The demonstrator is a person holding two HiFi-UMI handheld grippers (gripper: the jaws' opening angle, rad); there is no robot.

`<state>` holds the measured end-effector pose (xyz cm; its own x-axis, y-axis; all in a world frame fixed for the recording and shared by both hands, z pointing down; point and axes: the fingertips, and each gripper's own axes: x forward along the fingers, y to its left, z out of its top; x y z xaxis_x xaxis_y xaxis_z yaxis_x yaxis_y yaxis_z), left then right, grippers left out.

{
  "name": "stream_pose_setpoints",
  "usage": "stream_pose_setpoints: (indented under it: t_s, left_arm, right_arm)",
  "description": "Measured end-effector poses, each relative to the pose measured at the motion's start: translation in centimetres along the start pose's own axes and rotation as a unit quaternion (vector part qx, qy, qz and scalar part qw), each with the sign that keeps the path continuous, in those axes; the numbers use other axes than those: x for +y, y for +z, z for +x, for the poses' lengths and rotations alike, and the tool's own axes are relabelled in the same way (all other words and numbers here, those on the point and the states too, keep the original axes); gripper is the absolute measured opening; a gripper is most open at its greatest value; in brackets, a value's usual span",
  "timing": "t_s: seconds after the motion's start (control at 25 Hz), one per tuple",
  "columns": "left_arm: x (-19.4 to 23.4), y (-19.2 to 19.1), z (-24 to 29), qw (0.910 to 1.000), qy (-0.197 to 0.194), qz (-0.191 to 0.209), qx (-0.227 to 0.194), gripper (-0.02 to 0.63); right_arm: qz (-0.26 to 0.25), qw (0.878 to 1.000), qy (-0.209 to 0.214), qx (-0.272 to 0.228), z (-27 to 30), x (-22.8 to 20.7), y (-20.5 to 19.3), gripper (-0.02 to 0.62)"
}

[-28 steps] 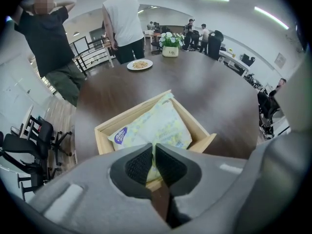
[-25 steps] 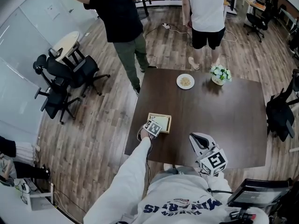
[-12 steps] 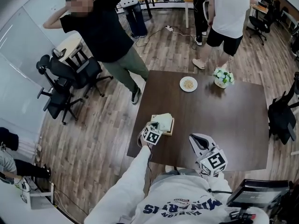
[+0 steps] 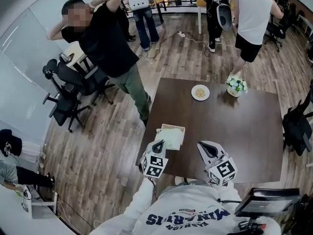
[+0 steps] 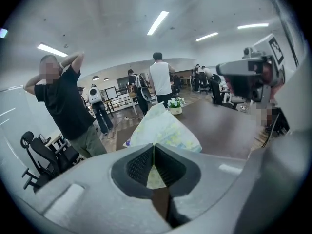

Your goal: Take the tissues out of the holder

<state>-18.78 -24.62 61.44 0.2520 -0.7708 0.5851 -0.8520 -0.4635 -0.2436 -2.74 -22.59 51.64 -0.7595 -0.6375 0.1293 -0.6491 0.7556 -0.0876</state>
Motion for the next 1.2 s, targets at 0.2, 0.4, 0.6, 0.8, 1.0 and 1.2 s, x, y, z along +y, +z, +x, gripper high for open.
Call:
stream_pose_setpoints:
  t_s: [0.2, 0.4, 0.6, 0.8, 1.0, 1.2]
  left_arm:
    - [-0.8, -0.9, -1.7, 0.9999, 0.009, -0.01, 0.001, 0.011]
    - [-0.7, -1.3, -1.1, 0.9998, 0.005, -0.017, 0.004, 0.009]
    - [-1.4, -0.4, 0.8, 0.9999, -0.009, -0.011, -0.002, 0.009]
    - [-3.7, 0.4, 3.4, 0.999, -0.043, -0.003, -0.009, 0.009]
    - [-7.0, 1.1, 7.4, 0.9977, -0.064, 0.015, -0.012, 0.009]
    - [-9.8, 0.6, 9.7, 0.9978, -0.05, 0.044, -0.003, 0.009]
  right_arm:
    - [0.0, 1.0, 0.006, -0.003, 0.1, 0.1, -0.4, 0.009]
    - [-0.003, 1.0, 0.006, -0.002, 0.1, 0.1, -0.3, 0.009]
    - [-0.005, 1.0, -0.001, -0.002, 0.0, -0.5, -0.3, 0.009]
    - [-0.004, 1.0, -0.029, 0.0, -1.0, -0.3, -0.2, 0.009]
    - [0.001, 0.998, -0.07, 0.0, -3.1, -1.5, -0.6, 0.009]
    - [0.003, 0.994, -0.108, 0.005, -6.3, -1.4, -0.9, 0.009]
